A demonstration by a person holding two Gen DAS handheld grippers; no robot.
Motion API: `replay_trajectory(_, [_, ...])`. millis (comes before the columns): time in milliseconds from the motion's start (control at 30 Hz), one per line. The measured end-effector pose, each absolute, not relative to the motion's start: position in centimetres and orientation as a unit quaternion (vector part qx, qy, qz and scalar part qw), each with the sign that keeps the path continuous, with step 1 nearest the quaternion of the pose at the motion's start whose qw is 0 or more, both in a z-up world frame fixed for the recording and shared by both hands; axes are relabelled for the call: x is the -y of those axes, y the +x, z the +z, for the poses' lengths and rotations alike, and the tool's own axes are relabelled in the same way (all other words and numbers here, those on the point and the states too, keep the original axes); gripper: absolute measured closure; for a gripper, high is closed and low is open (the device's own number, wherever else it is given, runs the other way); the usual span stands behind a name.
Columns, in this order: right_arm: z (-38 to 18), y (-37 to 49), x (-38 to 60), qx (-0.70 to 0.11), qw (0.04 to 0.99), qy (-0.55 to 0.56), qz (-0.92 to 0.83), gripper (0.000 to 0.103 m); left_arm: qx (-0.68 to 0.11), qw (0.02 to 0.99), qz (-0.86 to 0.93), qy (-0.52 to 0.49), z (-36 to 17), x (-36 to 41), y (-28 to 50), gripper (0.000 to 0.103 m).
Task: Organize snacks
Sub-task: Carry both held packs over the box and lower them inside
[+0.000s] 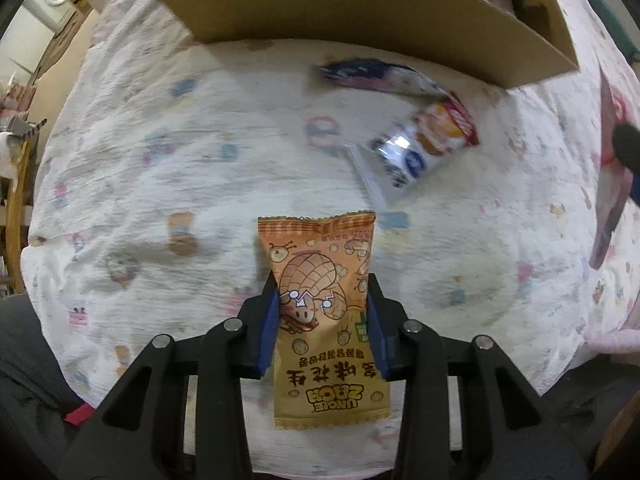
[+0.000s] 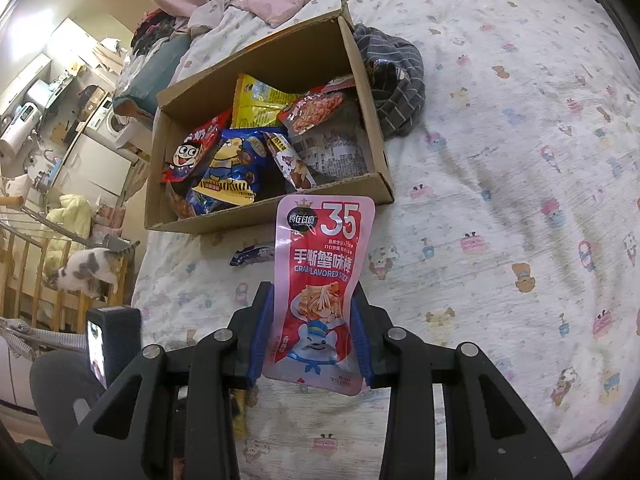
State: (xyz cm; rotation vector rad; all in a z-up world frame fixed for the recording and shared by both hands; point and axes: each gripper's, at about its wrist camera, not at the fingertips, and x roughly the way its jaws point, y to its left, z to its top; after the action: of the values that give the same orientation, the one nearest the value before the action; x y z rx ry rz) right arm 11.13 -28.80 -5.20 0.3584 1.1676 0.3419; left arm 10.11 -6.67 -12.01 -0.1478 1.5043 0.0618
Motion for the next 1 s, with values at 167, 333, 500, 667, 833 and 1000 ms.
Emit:
replay_trajectory(167, [-5.3,11.0,28.1,-0.548,0.806,0.157,0.162,0.065,-0.666,0.740,0.041,-0.085,-11.0,3.4,10.5,0.069])
replay_trajectory(333, [-5.4,10.9,27.6,-0.550,0.805,0.150,0.162,0.065,-0.640,0.761,0.043,-0.096,-8.8,1.1,11.9,0.069])
replay_trajectory(500, [-5.2,11.1,27.0,-0.547,0.807,0.149,0.164,0.065,-0.613,0.784,0.039,-0.087,-6.8,0.3,13.1,0.069])
replay_trajectory(667, [-3.9,11.5,26.5,-0.528,0.818,0.149,0.173,0.065,-0.579,0.811,0.031,-0.075,-4.8,1.7,14.3,0.069])
replay_trajectory(833, [-1.9,12.5,26.9,-0.499,0.831,0.166,0.181,0.065,-0.548,0.834,0.023,-0.062,-2.1,1.8,15.6,0.069])
replay_trajectory(1000, [-0.3,14.0,27.3,-0.479,0.841,0.173,0.183,0.065,-0.528,0.848,0.018,-0.056,-0.3,0.6,18.1,0.069])
